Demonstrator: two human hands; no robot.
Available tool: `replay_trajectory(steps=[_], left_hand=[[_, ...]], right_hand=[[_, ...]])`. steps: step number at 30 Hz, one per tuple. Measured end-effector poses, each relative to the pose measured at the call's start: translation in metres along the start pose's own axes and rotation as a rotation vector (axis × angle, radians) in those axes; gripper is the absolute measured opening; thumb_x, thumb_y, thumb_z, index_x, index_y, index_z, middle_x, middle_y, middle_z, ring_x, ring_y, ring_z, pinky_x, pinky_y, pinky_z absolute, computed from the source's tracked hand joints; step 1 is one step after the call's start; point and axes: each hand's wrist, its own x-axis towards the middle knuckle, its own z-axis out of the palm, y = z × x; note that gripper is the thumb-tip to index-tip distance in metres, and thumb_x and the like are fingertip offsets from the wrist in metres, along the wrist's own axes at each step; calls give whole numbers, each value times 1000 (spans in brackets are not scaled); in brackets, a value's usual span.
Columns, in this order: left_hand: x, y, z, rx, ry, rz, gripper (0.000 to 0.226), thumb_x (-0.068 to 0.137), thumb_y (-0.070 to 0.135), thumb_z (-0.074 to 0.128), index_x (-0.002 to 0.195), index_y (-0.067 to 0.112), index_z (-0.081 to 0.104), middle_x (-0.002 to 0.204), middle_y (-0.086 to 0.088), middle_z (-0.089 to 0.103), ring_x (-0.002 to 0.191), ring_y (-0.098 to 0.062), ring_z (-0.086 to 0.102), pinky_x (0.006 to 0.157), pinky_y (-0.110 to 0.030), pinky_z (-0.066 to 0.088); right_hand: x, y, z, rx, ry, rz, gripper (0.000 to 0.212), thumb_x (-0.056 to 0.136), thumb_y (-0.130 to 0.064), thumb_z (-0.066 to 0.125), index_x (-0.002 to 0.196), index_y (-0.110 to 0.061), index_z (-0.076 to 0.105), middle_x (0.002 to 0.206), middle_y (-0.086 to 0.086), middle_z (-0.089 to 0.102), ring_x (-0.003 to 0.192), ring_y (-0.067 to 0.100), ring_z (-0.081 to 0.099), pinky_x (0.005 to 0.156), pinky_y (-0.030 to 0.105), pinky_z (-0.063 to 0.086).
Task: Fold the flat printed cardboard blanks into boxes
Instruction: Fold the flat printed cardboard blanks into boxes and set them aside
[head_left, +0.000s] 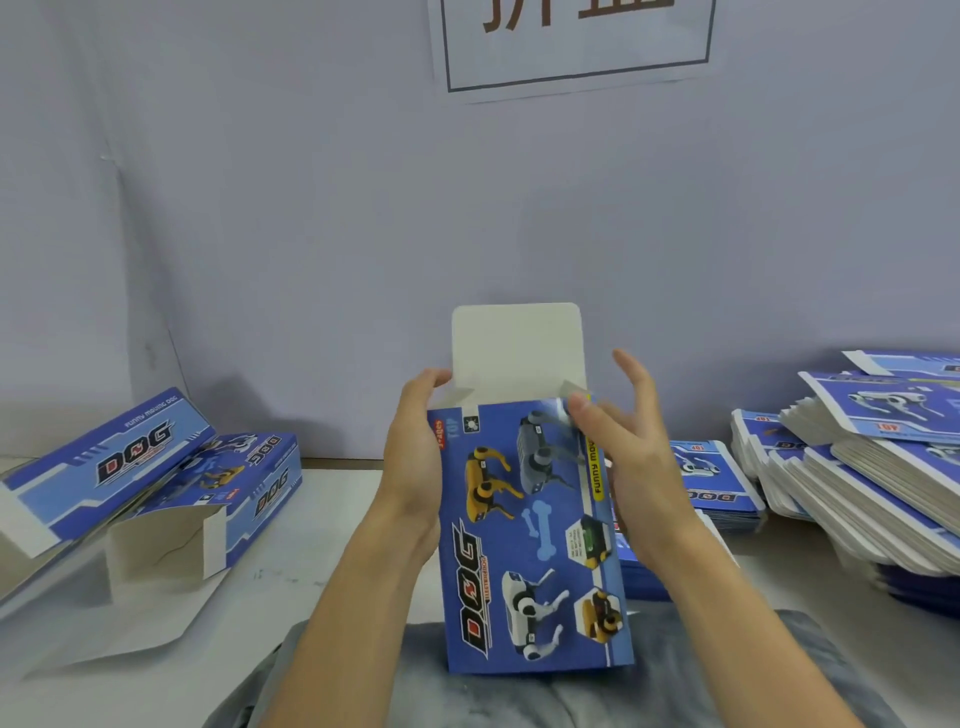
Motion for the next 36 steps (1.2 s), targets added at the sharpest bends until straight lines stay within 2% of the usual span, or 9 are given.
replay_trajectory(steps=[5, 8, 10, 14, 16, 18, 21, 29, 36], left_hand=[[-5, 19, 1, 32, -176, -90, 44, 90, 48, 53, 89, 11, 77, 90, -16, 73, 69, -28, 70, 61, -33, 59], [-5, 19, 1, 34, -157, -106, 42, 99, 47, 49, 81, 18, 74, 81, -8, 72, 64, -24, 70, 58, -30, 55], [-6, 20, -3, 7, -117, -119, 40, 98, 49, 50, 92, 16, 72, 85, -9, 74, 69, -24, 70, 65, -33, 54], [4, 9, -22, 135, 0, -106, 34, 104, 4, 42, 72, 3, 54, 48, -8, 58, 40, -11, 56, 46, -21, 47], [8, 5, -29, 323, -57, -76, 47, 102, -11, 34, 64, 13, 49, 34, -1, 48, 26, -2, 45, 33, -14, 39], [15, 3, -26, 466, -137, -69, 41, 100, -6, 46, 63, 10, 52, 43, -5, 54, 32, 0, 52, 37, -11, 40], [22, -3, -18, 403, -262, -115, 11, 97, 12, 59, 105, 16, 66, 80, 3, 76, 70, -6, 73, 57, -19, 55], [21, -10, -22, 433, -221, 53, 15, 95, 9, 64, 103, 20, 67, 80, 9, 75, 71, -6, 72, 58, -19, 56], [18, -6, -20, 468, -255, 18, 17, 94, 2, 62, 89, 16, 69, 84, -2, 73, 72, -15, 69, 66, -32, 56]], right_hand=[[0, -23, -13, 136, 83, 27, 67, 78, -50, 72, 135, -20, 54, 91, -8, 77, 84, 11, 75, 65, 23, 58], [-1, -36, -16, 182, -92, 160, 34, 92, -38, 62, 112, -14, 76, 107, 10, 76, 104, 22, 72, 89, 32, 57], [-15, -43, -24, 288, -280, 229, 41, 104, -23, 45, 130, 5, 61, 134, 24, 60, 127, 33, 57, 109, 37, 42], [-10, -37, -8, 16, -459, 440, 58, 96, -49, 46, 134, -8, 61, 132, 26, 61, 108, 50, 61, 109, 53, 39], [-2, -27, -12, 91, -377, 472, 65, 86, -64, 48, 132, -21, 62, 122, 22, 68, 111, 52, 62, 103, 60, 43], [2, -16, -16, -2, -232, 373, 44, 95, -49, 55, 124, -17, 67, 106, 11, 75, 95, 37, 70, 84, 46, 55], [7, -15, -14, -141, -81, 253, 17, 96, -13, 62, 110, -13, 72, 92, 4, 78, 72, 17, 73, 60, 27, 57], [4, -11, -14, -84, -67, 277, 17, 93, -6, 67, 107, -14, 70, 87, 13, 77, 72, 31, 73, 82, 64, 53], [3, -11, -13, -20, -47, 278, 28, 89, 3, 66, 71, -15, 77, 75, 21, 68, 74, 40, 54, 75, 50, 40]])
